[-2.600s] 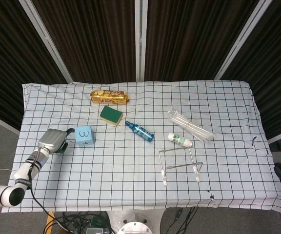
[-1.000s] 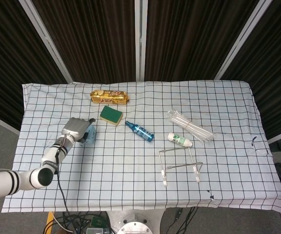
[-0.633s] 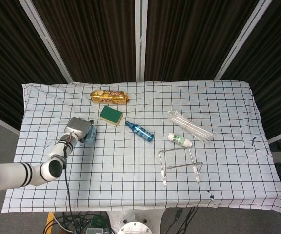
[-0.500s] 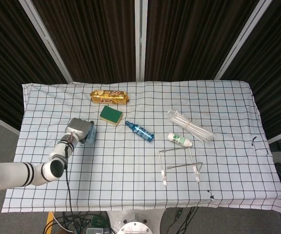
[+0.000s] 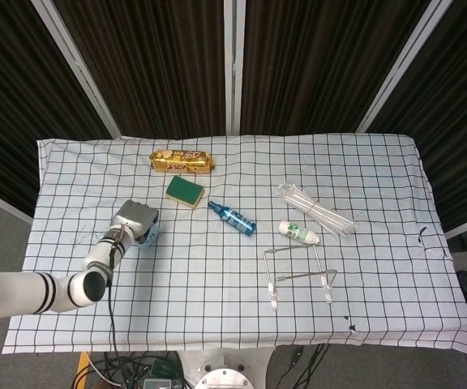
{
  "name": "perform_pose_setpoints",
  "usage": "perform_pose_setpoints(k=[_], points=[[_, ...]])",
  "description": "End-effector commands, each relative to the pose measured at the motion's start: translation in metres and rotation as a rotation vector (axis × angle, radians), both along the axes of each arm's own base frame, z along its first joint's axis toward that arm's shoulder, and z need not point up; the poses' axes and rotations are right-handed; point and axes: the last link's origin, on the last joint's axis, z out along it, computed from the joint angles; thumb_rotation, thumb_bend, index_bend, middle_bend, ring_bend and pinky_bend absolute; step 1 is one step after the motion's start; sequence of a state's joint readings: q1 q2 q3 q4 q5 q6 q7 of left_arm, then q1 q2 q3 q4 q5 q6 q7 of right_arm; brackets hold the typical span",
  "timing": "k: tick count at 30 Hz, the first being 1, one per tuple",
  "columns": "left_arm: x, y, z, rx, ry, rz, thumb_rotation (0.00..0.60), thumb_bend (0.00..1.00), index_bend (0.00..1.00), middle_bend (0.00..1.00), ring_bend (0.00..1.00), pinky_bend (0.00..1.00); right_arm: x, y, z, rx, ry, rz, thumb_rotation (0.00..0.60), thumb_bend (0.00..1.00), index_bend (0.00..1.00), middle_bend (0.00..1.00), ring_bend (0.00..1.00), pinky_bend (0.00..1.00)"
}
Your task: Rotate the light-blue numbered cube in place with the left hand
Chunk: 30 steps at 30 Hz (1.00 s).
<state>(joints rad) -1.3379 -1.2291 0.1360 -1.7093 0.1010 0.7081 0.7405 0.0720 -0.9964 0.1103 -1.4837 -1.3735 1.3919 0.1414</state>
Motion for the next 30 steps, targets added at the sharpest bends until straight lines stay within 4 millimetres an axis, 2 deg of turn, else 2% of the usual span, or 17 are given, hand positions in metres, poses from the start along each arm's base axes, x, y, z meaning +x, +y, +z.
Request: perform_pose_setpoints(k=[1,9,30], points=[[0.002,-0.002,0.001,-0.003,-0.005,-0.008,0.600,0.56,0.33,0.90,0.90,0.84,0.000,0.000,0.000,0.001,0.000,0.001,0.600,0.18,0.00,0.00,0.00,0.00],[0.006,-0.015,0.004,-0.025,0.003,-0.050,0.600,0.56,0.37,0.90,0.90,0.84,0.001,0.000,0.000,0.000,0.000,0.002,0.600,0.18,0.00,0.00,0.00,0.00],[0.009,-0.047,0.007,-0.077,0.017,-0.122,0.600,0.56,0.38,0.90,0.91,0.84,0.003,0.000,-0.001,0.002,0.003,0.008,0.600,0.18,0.00,0.00,0.00,0.00]])
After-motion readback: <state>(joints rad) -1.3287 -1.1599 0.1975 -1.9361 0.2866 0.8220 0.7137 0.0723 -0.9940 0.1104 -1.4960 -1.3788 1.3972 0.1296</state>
